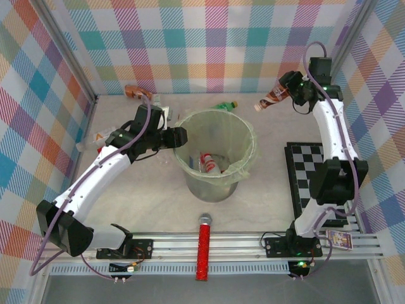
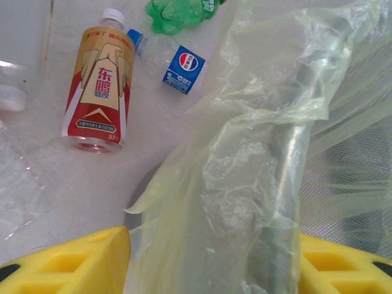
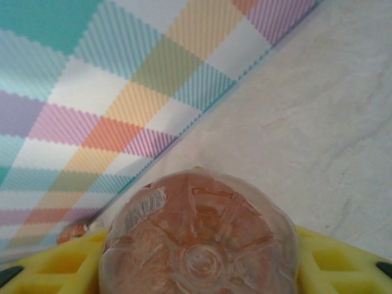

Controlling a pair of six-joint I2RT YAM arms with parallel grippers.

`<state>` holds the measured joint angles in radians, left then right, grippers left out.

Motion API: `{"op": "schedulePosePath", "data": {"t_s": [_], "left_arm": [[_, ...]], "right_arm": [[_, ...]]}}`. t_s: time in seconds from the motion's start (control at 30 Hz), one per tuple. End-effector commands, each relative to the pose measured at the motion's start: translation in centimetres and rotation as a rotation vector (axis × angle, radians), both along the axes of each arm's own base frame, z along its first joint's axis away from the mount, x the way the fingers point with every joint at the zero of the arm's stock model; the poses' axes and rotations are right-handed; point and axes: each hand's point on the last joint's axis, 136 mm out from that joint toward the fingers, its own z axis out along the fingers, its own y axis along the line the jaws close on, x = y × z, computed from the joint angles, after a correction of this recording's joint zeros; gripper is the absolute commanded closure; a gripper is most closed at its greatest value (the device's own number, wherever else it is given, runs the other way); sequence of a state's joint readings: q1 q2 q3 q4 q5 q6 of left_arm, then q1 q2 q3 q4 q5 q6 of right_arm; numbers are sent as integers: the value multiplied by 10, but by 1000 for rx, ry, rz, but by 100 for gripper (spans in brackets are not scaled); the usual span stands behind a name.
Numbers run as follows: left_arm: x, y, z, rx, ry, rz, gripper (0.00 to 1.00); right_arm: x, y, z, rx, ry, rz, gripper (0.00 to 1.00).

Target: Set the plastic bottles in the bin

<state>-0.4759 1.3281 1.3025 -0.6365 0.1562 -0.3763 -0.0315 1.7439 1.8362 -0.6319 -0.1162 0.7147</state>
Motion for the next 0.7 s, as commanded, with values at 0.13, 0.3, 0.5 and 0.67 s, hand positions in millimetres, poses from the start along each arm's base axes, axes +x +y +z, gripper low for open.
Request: {"op": "schedulePosePath", "data": {"t_s": [0.13, 0.3, 0.5, 0.67], "left_arm": [[-8, -4, -9, -16, 20, -49, 43], [-9, -5, -9, -28, 10, -56, 43], [-10, -8, -8, -45, 12, -63, 43], [-14, -6, -6, -44, 10, -67, 43]], "right_arm": [[-55, 11, 61, -166, -123, 112, 69], [-88, 37, 117, -239, -283, 221, 72], [-120, 112, 132, -353, -330, 471, 74], [-140, 168, 116, -387, -319, 633, 76]]}}
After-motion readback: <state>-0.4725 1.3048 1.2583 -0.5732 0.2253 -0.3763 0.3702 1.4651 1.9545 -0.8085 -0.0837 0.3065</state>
